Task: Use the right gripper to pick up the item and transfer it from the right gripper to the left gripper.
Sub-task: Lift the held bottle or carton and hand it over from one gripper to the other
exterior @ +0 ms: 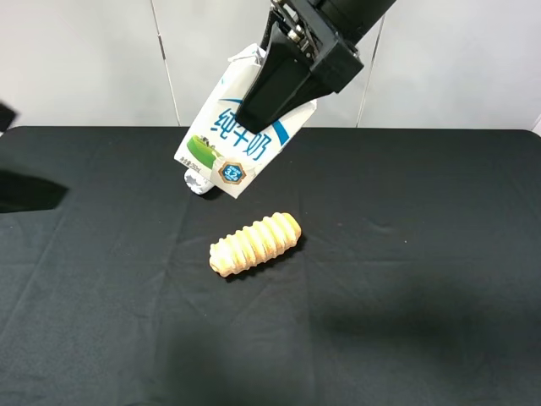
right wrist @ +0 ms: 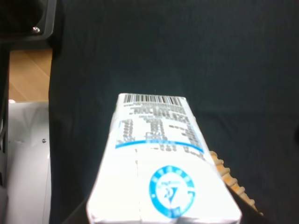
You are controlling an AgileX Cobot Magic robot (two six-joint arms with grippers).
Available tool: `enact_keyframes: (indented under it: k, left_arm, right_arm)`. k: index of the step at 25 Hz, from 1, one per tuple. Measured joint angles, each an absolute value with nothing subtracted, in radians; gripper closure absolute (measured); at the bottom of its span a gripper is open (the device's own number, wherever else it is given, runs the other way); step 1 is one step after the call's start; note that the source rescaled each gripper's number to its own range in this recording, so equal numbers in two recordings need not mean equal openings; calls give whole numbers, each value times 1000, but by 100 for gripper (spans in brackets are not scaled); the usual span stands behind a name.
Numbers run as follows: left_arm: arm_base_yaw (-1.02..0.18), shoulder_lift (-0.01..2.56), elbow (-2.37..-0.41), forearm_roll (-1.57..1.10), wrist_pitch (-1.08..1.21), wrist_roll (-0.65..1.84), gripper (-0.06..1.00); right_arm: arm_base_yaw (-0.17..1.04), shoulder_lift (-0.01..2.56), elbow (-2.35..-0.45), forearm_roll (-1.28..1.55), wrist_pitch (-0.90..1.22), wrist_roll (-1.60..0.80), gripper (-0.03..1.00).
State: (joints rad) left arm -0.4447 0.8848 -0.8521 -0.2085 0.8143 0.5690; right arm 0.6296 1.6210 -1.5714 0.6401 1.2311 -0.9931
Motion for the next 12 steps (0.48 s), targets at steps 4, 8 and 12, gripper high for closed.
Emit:
enact_keyframes:
  k: [4, 8, 12]
  left_arm:
    - [-487, 950, -864, -228, 771, 579, -6]
    - [-531, 1036, -866, -328, 722, 669, -6]
    - [-535, 1087, -866, -456, 691, 760, -6]
  right_arm:
    - [630, 1621, -1571, 640, 1231, -1040, 94]
    - [630, 1621, -1571, 646, 1231, -1081, 94]
    - [630, 1621, -1571, 675, 1231, -1113, 94]
